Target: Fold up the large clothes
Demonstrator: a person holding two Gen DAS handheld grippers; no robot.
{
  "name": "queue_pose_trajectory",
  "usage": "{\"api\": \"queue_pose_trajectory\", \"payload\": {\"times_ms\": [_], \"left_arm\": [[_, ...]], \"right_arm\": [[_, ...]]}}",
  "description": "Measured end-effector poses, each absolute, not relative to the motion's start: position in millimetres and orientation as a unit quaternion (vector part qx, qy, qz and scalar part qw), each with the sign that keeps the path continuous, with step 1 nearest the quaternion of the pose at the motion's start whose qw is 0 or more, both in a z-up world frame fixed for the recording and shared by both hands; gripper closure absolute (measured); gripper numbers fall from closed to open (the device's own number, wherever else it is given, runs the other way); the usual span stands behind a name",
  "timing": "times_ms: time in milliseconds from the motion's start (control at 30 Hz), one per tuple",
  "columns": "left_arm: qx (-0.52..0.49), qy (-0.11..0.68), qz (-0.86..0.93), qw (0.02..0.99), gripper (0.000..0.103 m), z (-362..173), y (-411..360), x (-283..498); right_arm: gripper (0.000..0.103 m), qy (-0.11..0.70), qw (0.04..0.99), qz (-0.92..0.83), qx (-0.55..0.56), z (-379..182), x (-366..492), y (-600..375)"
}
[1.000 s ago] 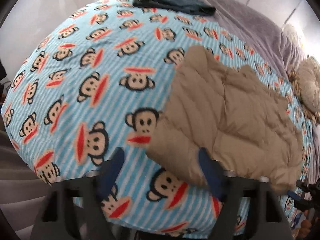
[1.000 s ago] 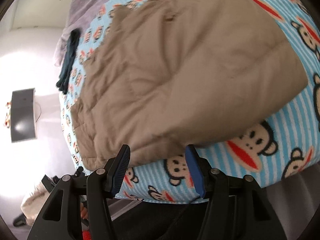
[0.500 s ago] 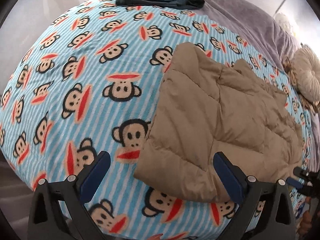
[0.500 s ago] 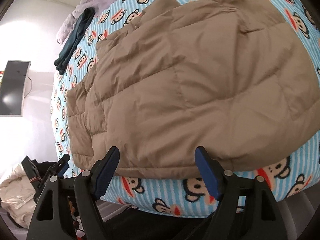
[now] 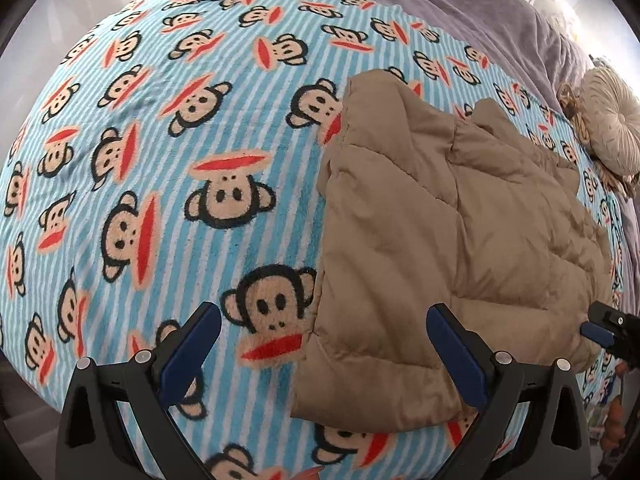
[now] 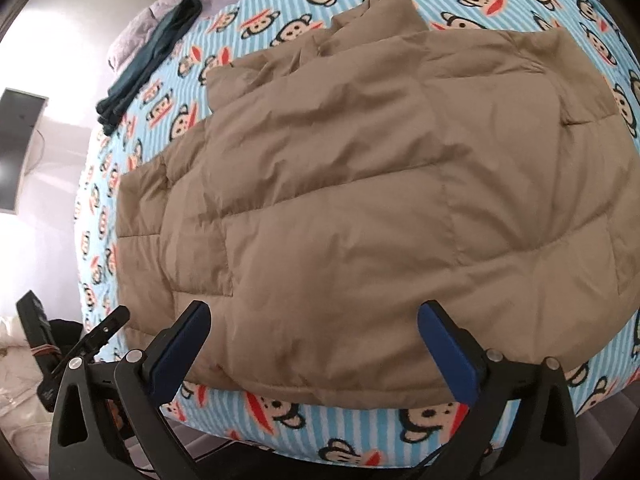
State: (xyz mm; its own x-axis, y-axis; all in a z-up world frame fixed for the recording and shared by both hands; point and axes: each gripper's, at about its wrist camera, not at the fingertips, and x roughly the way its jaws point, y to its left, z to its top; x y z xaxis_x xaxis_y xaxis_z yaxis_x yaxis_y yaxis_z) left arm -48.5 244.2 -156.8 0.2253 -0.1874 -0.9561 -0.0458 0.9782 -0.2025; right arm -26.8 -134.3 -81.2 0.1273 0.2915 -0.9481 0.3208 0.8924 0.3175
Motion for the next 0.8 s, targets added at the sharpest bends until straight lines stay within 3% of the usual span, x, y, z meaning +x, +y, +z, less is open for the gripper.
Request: {"api": "queue_pose_trajectory", "payload": {"times_ms": [233,567,800], "left_arm": [[-0.093,0.614,-0.046,0.782,0.000,-163,253,-41],[-0.064,0.648,-0.051,0.758,0.000,-218,260,-36],[-0.197,0.636,-0.145,0.732,0.000,-210,277,-6]], "right_arm": [[0.000,0.672,0.704,-0.015,0.231,-88,-23,-124],[0.000,0.692,0.685,-0.035,0.227,-115,-30,-127],[0.000,0.699,0.683,-0.048,0.205,-124,-30,-124]]}}
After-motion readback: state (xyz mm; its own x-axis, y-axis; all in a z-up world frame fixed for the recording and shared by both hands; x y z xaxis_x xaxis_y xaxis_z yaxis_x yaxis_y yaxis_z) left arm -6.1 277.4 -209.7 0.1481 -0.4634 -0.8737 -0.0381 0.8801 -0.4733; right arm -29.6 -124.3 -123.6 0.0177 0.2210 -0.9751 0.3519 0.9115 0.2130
